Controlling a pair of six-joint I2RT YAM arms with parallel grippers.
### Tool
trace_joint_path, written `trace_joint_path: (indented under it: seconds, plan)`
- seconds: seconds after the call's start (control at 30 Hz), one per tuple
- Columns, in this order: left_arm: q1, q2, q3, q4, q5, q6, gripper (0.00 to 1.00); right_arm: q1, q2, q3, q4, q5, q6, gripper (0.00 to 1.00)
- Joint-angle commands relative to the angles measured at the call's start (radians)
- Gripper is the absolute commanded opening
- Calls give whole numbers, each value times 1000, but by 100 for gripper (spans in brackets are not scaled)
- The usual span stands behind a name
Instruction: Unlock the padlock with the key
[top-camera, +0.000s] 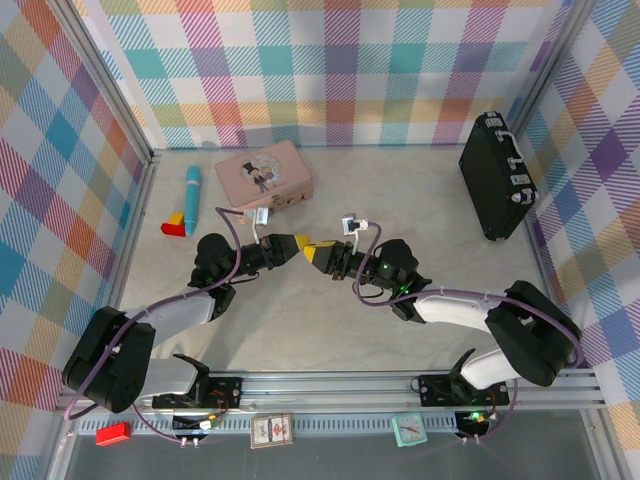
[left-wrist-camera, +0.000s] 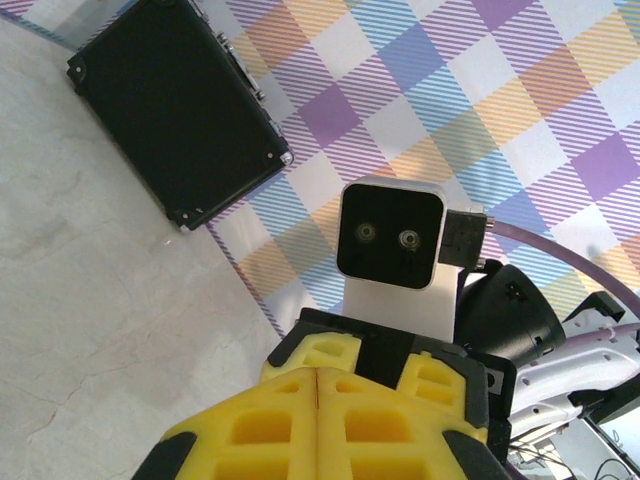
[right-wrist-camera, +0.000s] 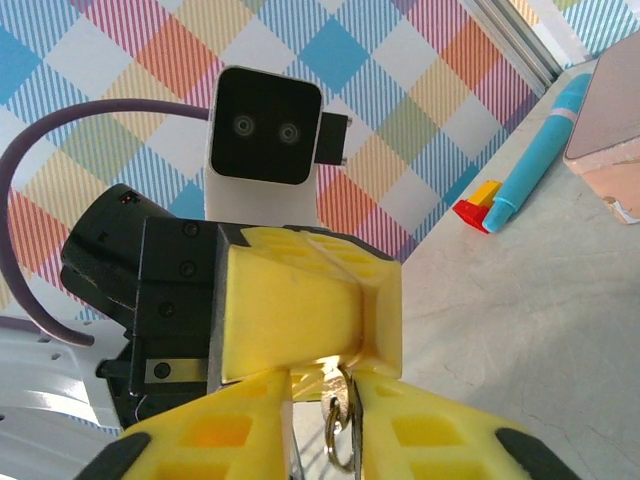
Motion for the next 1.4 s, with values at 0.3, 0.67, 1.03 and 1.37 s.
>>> trace_joint_path:
  seconds: [0.3,0.67,1.03,1.37]
  plan:
    - [4,32,2,117,38,-23,0,2,12,41,6,-16,19,16]
    - [2,27,-4,108,33,-8,10,2,-37,53,-115,34,11,4]
    - [12,-26,-3,-78,-32,63,48,2,-72,69,-267,75,-9,0]
    - [75,-175,7,-478,-216,250,63,2,-283,105,-827,239,-207,0]
